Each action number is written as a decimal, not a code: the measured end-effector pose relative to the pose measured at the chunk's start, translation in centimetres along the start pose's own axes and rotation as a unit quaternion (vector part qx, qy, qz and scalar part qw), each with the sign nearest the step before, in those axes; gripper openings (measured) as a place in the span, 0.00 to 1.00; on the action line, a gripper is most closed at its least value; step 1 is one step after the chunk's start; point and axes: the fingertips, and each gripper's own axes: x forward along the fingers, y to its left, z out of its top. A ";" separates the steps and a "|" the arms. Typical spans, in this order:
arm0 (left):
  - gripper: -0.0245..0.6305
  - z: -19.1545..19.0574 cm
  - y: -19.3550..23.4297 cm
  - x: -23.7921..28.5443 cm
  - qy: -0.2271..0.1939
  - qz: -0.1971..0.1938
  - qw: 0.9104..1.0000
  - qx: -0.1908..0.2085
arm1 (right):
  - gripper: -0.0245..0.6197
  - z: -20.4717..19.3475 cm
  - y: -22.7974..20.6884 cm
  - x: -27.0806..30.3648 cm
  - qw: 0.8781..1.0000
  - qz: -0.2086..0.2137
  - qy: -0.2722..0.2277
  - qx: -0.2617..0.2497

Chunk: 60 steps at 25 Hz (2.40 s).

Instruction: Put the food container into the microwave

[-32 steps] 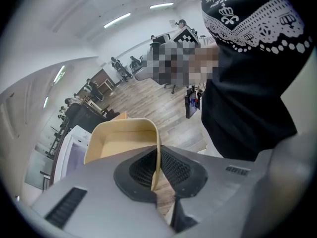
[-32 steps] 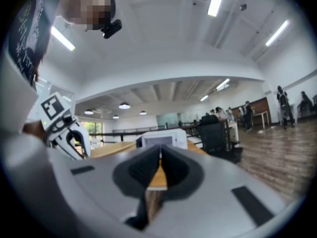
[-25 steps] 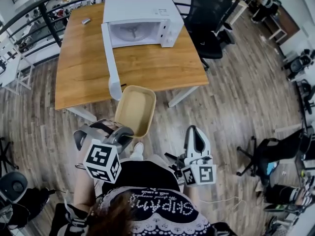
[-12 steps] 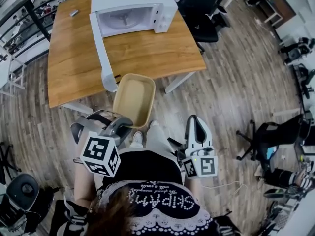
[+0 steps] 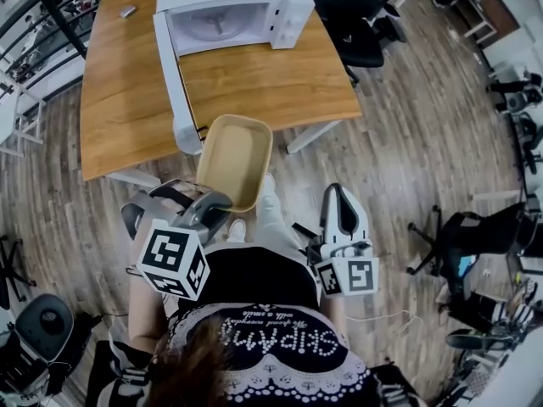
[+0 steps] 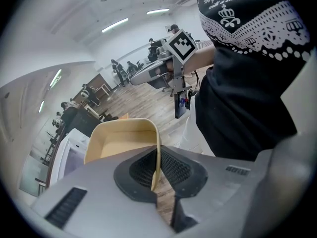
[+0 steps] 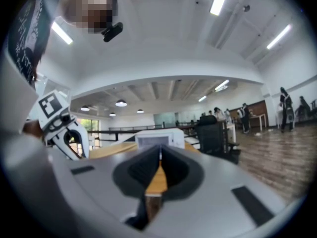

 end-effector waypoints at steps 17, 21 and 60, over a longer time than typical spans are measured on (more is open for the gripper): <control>0.11 0.3 9.4 5.4 0.007 0.014 0.999 -0.044 | 0.09 -1.0 -6.0 11.6 0.997 0.063 0.035 0.001; 0.11 0.4 13.0 6.7 0.018 0.029 0.997 -0.065 | 0.09 0.2 -7.8 15.8 0.995 0.095 0.034 -0.003; 0.11 -1.1 22.2 11.9 0.108 0.095 0.967 -0.208 | 0.09 -0.4 -15.7 28.0 0.974 0.216 0.072 0.005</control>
